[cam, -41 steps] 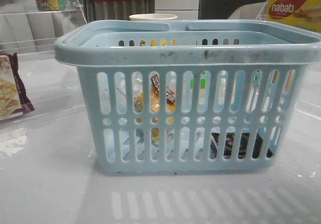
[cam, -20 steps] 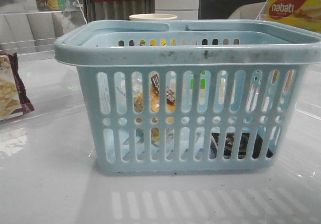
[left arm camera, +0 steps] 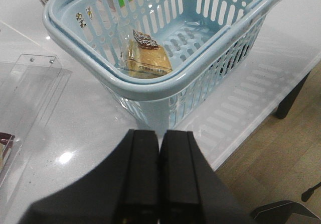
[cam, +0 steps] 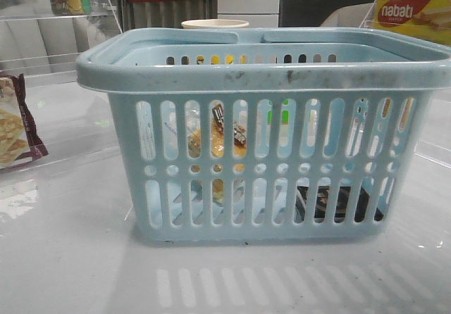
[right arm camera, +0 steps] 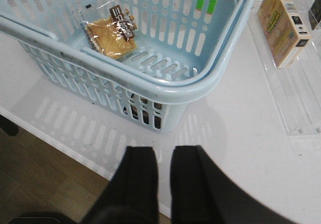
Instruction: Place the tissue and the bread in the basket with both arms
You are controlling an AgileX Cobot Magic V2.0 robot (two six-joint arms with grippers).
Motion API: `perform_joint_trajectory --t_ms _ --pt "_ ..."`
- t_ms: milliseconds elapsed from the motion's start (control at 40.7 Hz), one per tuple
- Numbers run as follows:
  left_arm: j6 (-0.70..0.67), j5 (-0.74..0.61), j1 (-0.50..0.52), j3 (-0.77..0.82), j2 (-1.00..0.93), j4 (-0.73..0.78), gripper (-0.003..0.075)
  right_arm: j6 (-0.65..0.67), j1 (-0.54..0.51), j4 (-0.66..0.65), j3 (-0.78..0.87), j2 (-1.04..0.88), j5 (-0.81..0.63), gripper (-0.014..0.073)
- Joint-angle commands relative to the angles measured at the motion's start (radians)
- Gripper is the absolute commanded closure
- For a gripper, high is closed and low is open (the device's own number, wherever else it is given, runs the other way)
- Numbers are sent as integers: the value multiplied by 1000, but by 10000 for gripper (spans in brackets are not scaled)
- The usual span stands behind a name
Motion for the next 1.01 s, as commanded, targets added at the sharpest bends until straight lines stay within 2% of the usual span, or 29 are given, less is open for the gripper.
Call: perform_joint_trajectory --t_ms 0,98,982 --pt "-13 -79 -5 -29 -2 -3 630 -4 -2 -4 -27 3 -65 466" --pt "-13 -79 -5 -29 -2 -3 630 -4 -2 -4 -27 3 -65 496" --pt "-13 -79 -6 -29 -41 -3 630 -4 -2 -8 -27 3 -96 496"
